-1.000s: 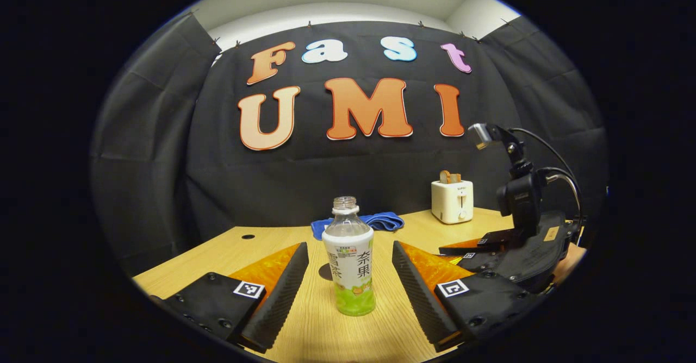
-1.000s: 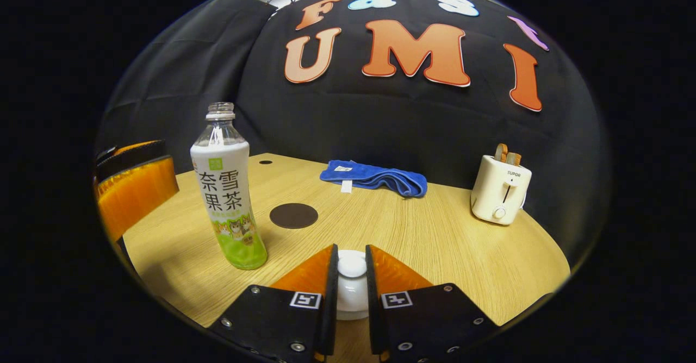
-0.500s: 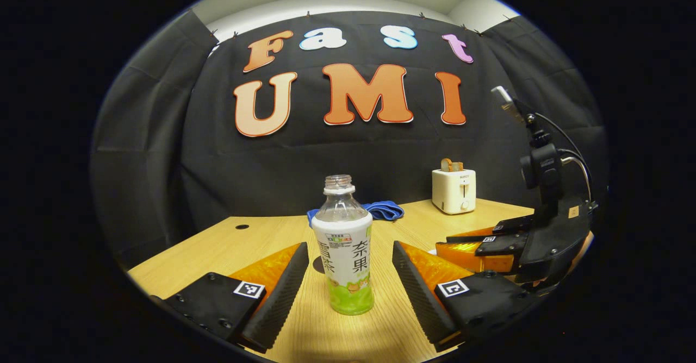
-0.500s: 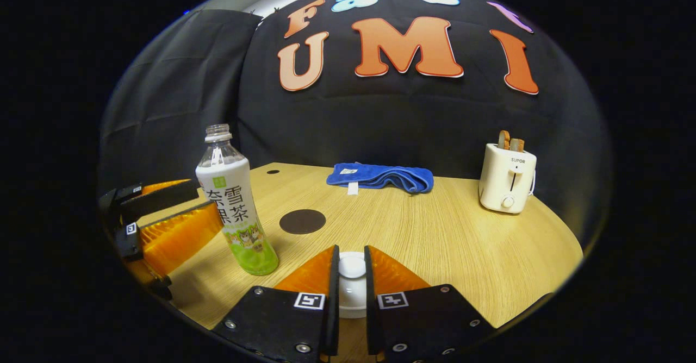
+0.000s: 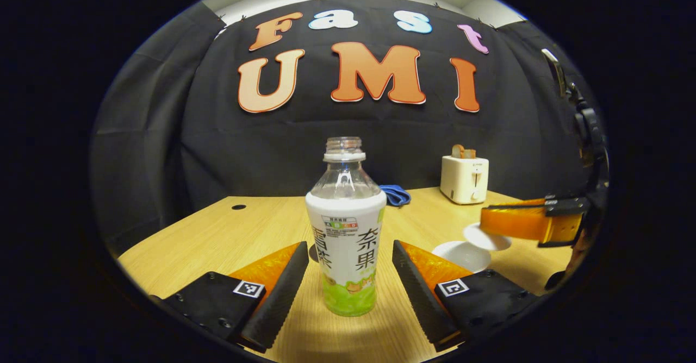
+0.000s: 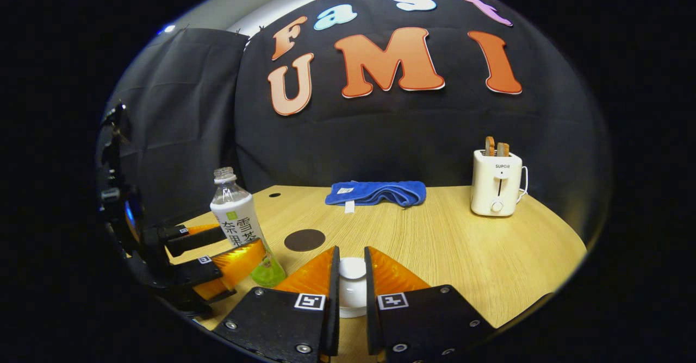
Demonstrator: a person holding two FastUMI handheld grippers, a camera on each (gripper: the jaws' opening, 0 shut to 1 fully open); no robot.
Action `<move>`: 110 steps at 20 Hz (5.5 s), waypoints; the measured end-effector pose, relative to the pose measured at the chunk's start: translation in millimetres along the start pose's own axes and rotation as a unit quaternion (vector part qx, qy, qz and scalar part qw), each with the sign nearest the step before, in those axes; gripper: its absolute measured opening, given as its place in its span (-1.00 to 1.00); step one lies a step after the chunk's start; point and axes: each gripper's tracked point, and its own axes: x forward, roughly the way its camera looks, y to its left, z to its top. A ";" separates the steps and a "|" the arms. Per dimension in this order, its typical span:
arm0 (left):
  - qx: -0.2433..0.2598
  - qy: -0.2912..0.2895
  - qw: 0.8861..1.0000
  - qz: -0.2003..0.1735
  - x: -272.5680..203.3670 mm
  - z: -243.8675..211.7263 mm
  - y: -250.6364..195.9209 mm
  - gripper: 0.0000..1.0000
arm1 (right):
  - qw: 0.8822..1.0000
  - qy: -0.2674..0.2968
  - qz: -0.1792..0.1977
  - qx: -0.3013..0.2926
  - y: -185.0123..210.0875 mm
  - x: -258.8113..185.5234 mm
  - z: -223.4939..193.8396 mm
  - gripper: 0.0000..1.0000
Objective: Open the teacup lid with one hand, grasp the water bottle and pour water into the teacup with the other hand; after pouring, place the water bottle on the coaster and then close the teacup lid.
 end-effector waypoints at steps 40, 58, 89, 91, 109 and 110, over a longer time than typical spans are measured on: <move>0.536 0.005 0.843 0.036 32.1 28.1 0.3 0.22 | 0.997 -0.052 -0.054 0.003 -72.8 -63.5 26.7 -0.59; 0.732 0.019 0.681 0.022 51.4 20.8 -3.4 0.28 | 0.997 -0.050 -0.066 -0.012 -85.7 -70.6 20.9 -0.59; 0.831 -0.017 0.554 0.051 41.9 90.2 -10.3 0.28 | 0.997 -0.048 -0.058 -0.023 -89.9 -76.1 16.2 -0.58; 0.837 -0.021 0.545 0.053 38.5 96.6 -10.5 0.28 | 0.997 -0.047 -0.057 -0.024 -89.7 -76.6 15.4 -0.59; 0.878 -0.055 0.472 0.061 34.4 114.6 -29.3 0.31 | 0.998 -0.038 -0.047 -0.029 -87.9 -72.0 7.3 -0.58; 0.879 -0.055 0.470 0.060 36.2 112.4 -31.2 0.28 | 0.998 -0.037 -0.046 -0.030 -86.6 -71.0 7.2 -0.59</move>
